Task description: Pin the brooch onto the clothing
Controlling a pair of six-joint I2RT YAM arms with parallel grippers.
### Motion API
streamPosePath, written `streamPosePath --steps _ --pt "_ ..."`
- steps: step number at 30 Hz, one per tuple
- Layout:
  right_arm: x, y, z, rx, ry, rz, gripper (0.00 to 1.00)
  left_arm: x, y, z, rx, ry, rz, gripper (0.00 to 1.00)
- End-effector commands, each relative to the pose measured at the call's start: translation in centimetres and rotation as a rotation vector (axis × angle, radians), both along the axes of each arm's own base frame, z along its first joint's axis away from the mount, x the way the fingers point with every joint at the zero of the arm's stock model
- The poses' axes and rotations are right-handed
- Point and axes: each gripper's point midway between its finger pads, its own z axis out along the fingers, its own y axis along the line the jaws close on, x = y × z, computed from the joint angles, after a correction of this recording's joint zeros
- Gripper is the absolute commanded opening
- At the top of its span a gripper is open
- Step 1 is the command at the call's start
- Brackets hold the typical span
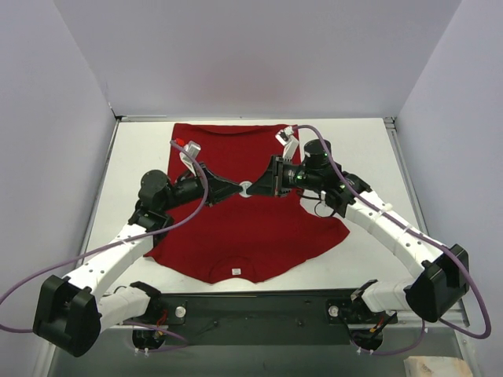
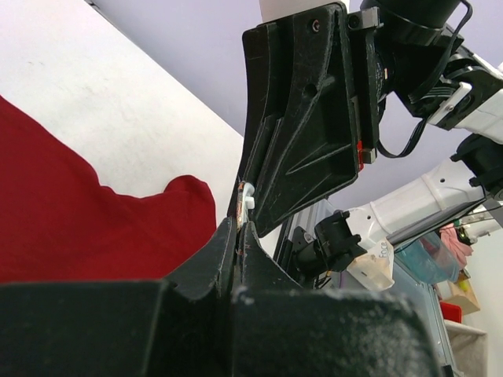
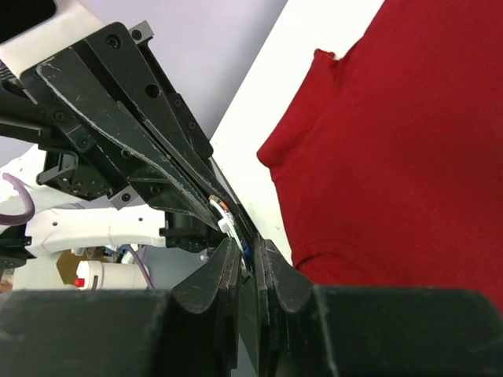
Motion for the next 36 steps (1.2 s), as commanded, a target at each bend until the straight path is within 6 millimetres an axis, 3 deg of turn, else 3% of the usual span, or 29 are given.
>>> streamPosePath --steps 1,5,7,9,10,14,15,16,17,18,20,21,24,36 --pt "1.2 0.5 -4.1 -0.13 0.053 -0.067 0.0 -9.8 -3.0 7.5 -0.09 -0.302 -0.43 0.0" --pt "0.3 1.1 -3.5 -0.091 0.03 0.007 0.0 -9.9 -3.5 7.5 -0.073 -0.309 -0.431 0.0" --pt "-0.2 1.2 -2.0 -0.034 -0.033 0.039 0.02 -9.4 -3.4 7.1 -0.059 -0.313 -0.394 0.0" --pt "-0.8 0.6 -1.1 -0.015 -0.099 0.036 0.13 -8.3 -3.3 6.3 -0.012 -0.299 -0.339 0.0" --pt "-0.7 0.2 -0.8 -0.017 -0.121 0.022 0.25 -7.7 -3.0 6.5 -0.003 -0.301 -0.291 0.0" --pt "-1.2 -2.5 1.2 -0.013 -0.275 -0.026 0.44 -5.8 -1.8 4.8 0.078 -0.269 -0.163 0.0" --pt "-1.1 -3.1 1.7 -0.016 -0.315 -0.047 0.56 -5.5 -1.3 4.6 0.089 -0.279 -0.132 0.0" --pt "-1.4 -4.1 3.1 0.005 -0.368 -0.072 0.63 -5.2 -1.1 4.4 0.095 -0.275 -0.109 0.0" --pt "-1.2 -4.8 3.2 0.002 -0.396 -0.11 0.7 -4.6 -0.8 4.2 0.105 -0.264 -0.075 0.0" --pt "-1.3 -5.3 3.7 0.011 -0.426 -0.13 0.85 -4.6 -0.5 4.2 0.106 -0.267 -0.059 0.0" --pt "-1.7 -6.5 5.9 0.061 -0.522 -0.181 0.96 -4.1 -0.2 3.9 0.114 -0.268 -0.025 0.0" --pt "-1.9 -6.9 5.3 0.058 -0.529 -0.193 1.0 -4.0 0.0 3.9 0.115 -0.269 -0.013 0.0" --pt "-1.8 -8.0 6.3 0.072 -0.569 -0.251 1.0 -3.5 0.1 3.4 0.127 -0.252 0.007 0.0" --pt "-0.9 -7.4 4.5 0.027 -0.493 -0.225 1.0 -2.4 0.4 2.5 0.174 -0.242 0.054 0.0"
